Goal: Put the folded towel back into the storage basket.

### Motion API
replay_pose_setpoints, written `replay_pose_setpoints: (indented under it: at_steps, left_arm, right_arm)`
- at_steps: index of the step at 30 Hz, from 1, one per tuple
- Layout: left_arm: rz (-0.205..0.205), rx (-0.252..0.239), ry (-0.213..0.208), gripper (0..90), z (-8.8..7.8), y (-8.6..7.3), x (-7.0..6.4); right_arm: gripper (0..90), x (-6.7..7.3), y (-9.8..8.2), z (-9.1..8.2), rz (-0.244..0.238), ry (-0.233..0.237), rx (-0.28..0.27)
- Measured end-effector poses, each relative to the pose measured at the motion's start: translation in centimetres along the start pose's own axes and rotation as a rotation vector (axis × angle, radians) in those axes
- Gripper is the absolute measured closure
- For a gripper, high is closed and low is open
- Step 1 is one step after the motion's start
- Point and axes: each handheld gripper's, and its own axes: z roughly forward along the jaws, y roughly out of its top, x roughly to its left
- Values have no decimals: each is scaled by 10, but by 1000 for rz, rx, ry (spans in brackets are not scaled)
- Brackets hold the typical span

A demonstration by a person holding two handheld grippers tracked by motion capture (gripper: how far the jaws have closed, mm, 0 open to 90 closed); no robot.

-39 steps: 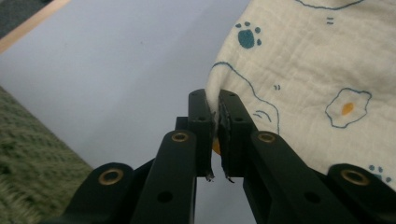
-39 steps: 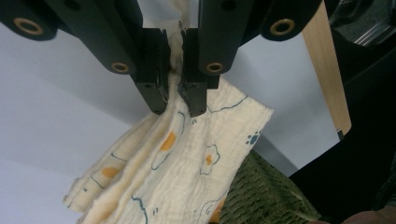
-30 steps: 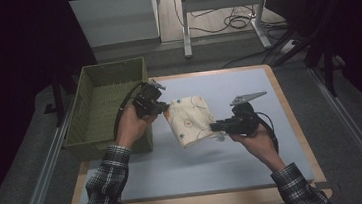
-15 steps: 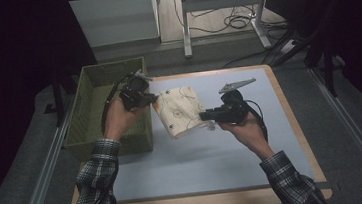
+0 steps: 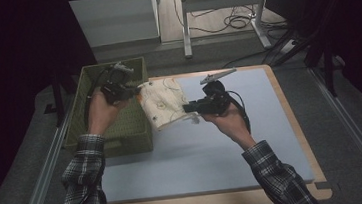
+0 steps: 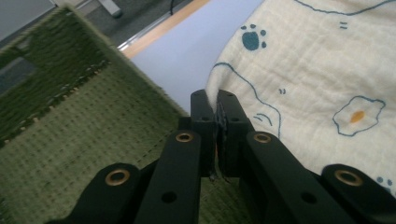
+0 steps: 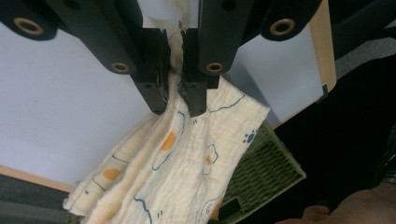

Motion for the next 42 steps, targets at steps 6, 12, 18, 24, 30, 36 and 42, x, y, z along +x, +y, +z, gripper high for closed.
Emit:
replay_pose_setpoints:
  at_steps: [6,12,18,24,30,36,42]
  left_arm:
    - [-16,-13,46,874,-13,-4,18]
    - [-44,-20,97,874,-24,-13,35]
    - [-75,-4,155,874,-30,-29,53]
    - [-97,23,205,872,-33,-49,69]
    - [-108,51,231,871,-32,-66,79]
    - [-109,78,253,869,-31,-79,86]
    - [-110,92,257,868,-23,-86,90]
  right_arm:
    - [822,9,14,17,-12,13,-4]
    - [822,18,25,42,-14,29,-9]
    - [822,30,32,72,-8,42,-3]
    - [822,45,36,108,-10,50,16]
    - [822,57,35,141,0,44,52]
    - [820,69,32,168,8,38,96]
    - [817,73,30,183,21,24,125]
